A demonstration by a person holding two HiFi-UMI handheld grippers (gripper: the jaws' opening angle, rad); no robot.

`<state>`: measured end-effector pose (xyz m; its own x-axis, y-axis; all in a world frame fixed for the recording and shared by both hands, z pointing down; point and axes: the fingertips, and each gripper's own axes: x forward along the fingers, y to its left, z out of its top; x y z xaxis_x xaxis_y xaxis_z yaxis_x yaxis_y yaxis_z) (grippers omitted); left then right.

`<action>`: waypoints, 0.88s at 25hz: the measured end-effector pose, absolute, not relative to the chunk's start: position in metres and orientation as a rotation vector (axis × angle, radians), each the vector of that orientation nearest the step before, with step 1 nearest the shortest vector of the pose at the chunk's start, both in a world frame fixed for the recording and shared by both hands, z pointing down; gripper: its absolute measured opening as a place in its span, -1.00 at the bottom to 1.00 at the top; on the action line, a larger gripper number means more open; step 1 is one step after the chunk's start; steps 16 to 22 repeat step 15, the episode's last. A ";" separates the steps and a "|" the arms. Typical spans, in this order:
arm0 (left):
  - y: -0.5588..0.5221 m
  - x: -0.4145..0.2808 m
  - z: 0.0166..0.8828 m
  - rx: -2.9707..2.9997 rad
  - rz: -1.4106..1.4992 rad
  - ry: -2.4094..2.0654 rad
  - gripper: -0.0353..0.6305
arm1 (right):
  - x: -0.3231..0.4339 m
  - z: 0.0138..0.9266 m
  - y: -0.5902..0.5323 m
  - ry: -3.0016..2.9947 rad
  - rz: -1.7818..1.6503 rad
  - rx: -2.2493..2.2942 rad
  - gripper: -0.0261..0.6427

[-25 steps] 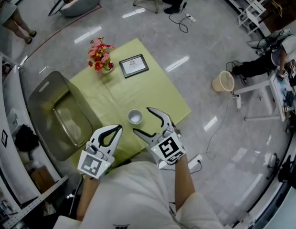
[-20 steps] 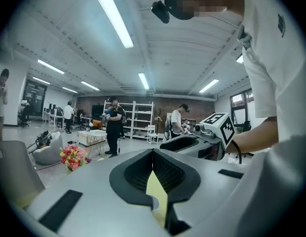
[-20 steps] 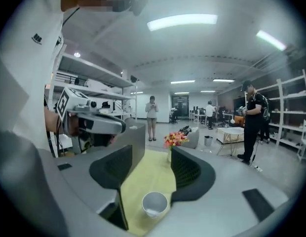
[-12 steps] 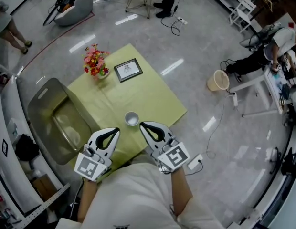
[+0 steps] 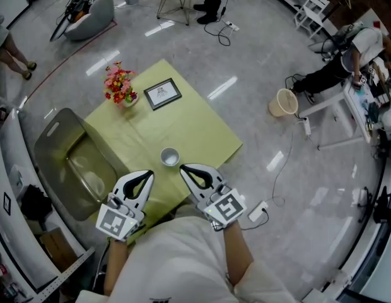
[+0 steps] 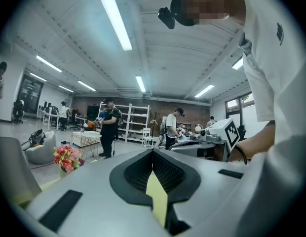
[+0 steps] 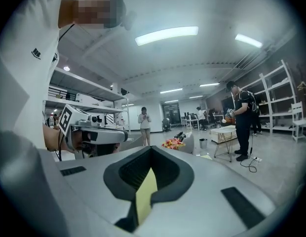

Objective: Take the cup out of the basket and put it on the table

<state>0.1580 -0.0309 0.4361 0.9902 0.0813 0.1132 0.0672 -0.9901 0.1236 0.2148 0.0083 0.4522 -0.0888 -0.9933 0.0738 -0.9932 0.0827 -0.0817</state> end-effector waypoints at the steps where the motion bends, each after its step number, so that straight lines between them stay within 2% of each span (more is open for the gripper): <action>1: -0.032 0.158 0.436 3.014 0.181 0.111 -0.86 | 0.215 0.452 0.008 2.311 -0.175 -2.120 -0.90; 22: -0.032 0.160 0.436 3.008 0.186 0.096 -0.86 | 0.215 0.452 0.009 2.318 -0.186 -2.110 -0.90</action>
